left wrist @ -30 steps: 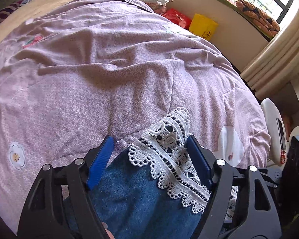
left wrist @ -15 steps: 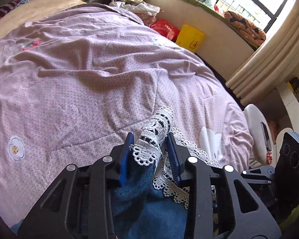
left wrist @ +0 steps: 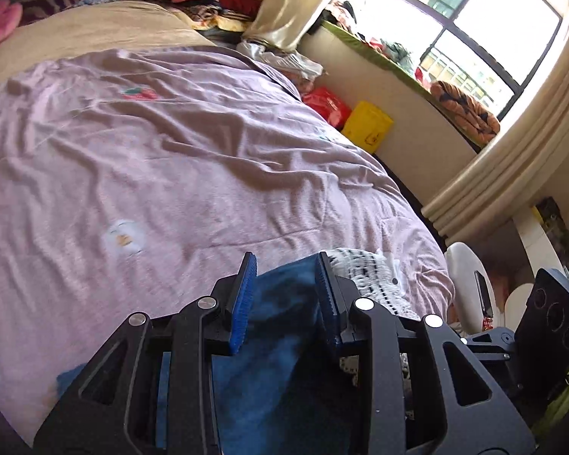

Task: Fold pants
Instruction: 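Grasp the lace hem with the right gripper and lift it, then fold the lace-trimmed leg over the other leg with the right gripper while the left gripper pinches the lace, then lay the folded leg flat and release both grippers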

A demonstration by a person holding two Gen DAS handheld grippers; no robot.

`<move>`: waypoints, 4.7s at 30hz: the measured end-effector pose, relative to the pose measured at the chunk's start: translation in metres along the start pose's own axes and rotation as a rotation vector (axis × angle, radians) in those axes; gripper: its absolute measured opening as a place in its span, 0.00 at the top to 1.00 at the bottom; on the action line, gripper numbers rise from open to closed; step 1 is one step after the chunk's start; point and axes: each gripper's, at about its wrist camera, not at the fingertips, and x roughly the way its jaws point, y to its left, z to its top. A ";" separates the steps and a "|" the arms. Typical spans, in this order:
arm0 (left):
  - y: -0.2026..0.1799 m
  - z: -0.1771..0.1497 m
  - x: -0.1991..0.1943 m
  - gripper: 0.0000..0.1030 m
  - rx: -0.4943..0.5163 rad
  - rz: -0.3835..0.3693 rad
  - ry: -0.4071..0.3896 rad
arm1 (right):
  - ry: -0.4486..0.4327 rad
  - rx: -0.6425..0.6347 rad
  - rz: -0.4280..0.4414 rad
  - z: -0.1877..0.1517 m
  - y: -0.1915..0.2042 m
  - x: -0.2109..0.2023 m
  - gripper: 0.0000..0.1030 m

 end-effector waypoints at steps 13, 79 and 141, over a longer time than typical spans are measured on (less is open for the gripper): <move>0.055 -0.090 -0.117 0.64 -0.183 0.211 -0.044 | 0.163 -0.262 0.100 0.003 0.114 0.096 0.86; 0.020 -0.201 -0.101 0.82 -0.391 0.163 0.021 | 0.340 0.050 0.143 0.093 0.089 0.202 0.81; 0.032 -0.167 -0.147 0.22 -0.382 0.400 -0.132 | 0.223 -0.241 0.053 -0.037 0.076 0.055 0.35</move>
